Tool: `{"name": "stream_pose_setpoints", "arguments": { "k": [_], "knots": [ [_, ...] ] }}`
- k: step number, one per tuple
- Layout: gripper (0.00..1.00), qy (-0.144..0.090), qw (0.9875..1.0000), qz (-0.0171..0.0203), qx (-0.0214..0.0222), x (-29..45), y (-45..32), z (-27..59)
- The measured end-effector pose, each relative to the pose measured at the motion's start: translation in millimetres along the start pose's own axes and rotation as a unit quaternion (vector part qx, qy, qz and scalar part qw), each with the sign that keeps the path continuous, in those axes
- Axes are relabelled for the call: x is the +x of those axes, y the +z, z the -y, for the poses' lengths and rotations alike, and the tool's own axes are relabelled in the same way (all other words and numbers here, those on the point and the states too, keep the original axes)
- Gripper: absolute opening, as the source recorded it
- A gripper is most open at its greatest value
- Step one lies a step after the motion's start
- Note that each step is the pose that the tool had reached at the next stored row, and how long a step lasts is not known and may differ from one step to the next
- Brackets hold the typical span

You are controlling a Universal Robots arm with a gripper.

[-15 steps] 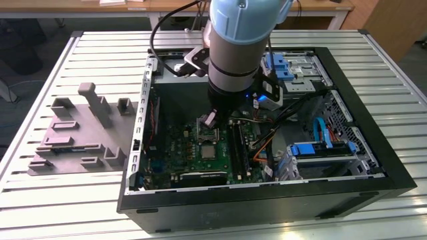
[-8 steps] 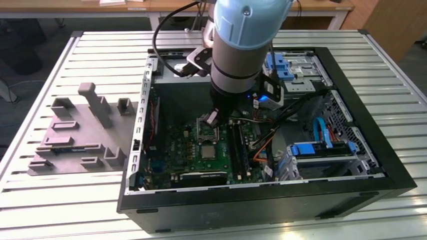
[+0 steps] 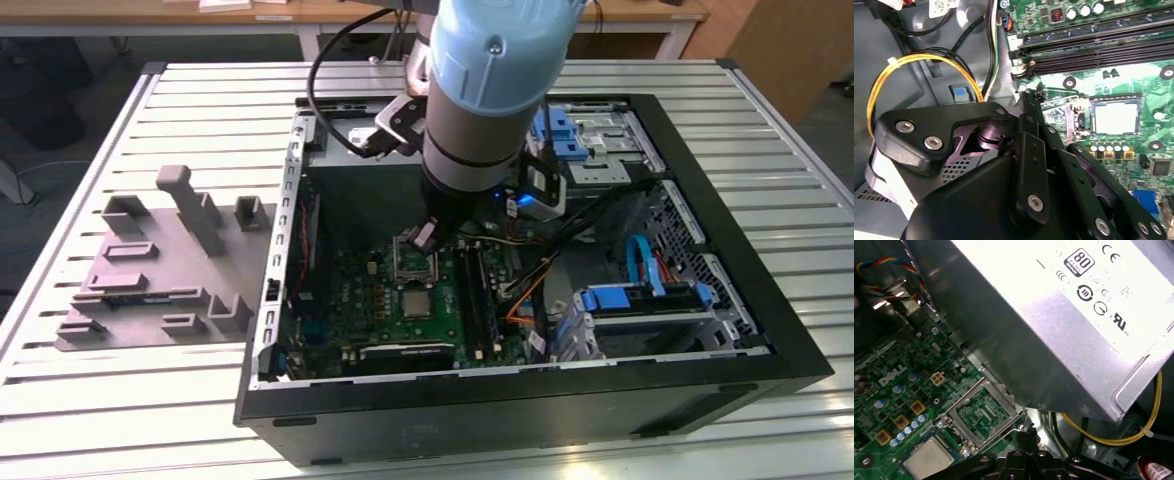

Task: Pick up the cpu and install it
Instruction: 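Close the cpu cover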

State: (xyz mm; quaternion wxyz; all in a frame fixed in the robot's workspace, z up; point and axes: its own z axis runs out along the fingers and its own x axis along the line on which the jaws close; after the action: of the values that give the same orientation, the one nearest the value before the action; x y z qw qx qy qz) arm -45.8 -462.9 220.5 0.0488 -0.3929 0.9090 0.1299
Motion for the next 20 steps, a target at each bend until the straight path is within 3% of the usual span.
{"name": "stream_pose_setpoints", "arguments": {
  "k": [3, 4, 10, 20],
  "knots": [
    [0.11, 0.000, 0.9999, 0.0098, -0.0093, -0.3, 1.9, 0.3],
    [0.11, 0.000, 0.9999, 0.0111, -0.0104, -0.8, 2.7, 0.5],
    [0.11, 0.000, 0.9999, 0.0114, -0.0108, -5.0, 8.1, -0.8],
    [0.11, 0.000, 0.9998, 0.0129, -0.0123, -5.3, 16.9, -0.9]
  ]
}}
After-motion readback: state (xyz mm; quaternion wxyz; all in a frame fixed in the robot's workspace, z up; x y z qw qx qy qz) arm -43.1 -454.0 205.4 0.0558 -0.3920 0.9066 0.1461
